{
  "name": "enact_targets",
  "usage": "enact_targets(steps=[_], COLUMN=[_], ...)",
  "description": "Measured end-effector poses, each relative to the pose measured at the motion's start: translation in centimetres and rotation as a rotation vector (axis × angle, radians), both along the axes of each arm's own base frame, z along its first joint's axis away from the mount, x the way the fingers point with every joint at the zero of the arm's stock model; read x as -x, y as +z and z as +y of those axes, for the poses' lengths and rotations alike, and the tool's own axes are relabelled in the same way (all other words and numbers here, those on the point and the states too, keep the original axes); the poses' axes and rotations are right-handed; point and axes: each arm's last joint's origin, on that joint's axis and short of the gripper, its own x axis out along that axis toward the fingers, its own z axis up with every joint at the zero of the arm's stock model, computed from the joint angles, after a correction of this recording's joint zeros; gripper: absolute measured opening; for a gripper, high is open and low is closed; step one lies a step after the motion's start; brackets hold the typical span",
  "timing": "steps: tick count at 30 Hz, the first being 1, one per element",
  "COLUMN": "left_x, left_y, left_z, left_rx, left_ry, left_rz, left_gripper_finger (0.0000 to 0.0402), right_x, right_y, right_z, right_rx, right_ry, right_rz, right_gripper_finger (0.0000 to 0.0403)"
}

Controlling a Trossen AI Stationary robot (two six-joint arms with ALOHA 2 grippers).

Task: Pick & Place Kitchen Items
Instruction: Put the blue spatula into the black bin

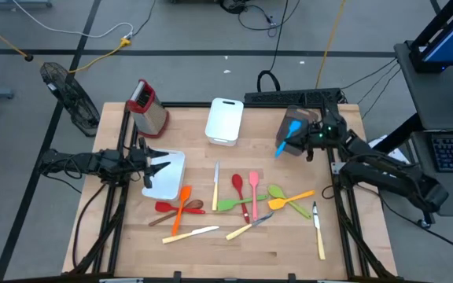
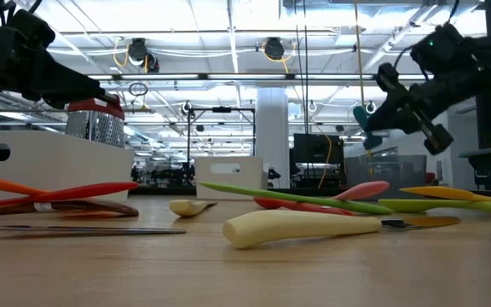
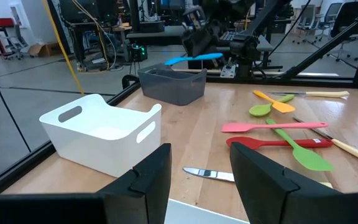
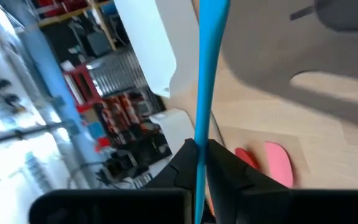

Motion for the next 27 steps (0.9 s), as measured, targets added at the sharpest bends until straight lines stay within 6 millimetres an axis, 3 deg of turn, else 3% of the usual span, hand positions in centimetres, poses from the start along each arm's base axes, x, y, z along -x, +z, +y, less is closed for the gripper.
enact_targets(steps=[9, 20, 27], left_x=[0.0, 0.0, 0.0], left_y=[0.0, 0.0, 0.0], left_z=[0.0, 0.0, 0.0], left_rx=[-0.004, -0.006, -0.006], left_ry=[0.000, 0.000, 0.000], left_rz=[0.001, 0.001, 0.001], left_gripper_finger=[0.0170, 0.0170, 0.0170], right_x=[1.6, 3.0, 3.5], right_y=[-2.5, -3.0, -3.1], right_z=[-0.3, -1.0, -1.3], right_rx=[-0.077, -0.098, -0.080], right_ry=[-0.099, -0.134, -0.141], right_rz=[-0.106, -0.167, -0.162], right_gripper_finger=[0.0013, 0.0015, 0.0043])
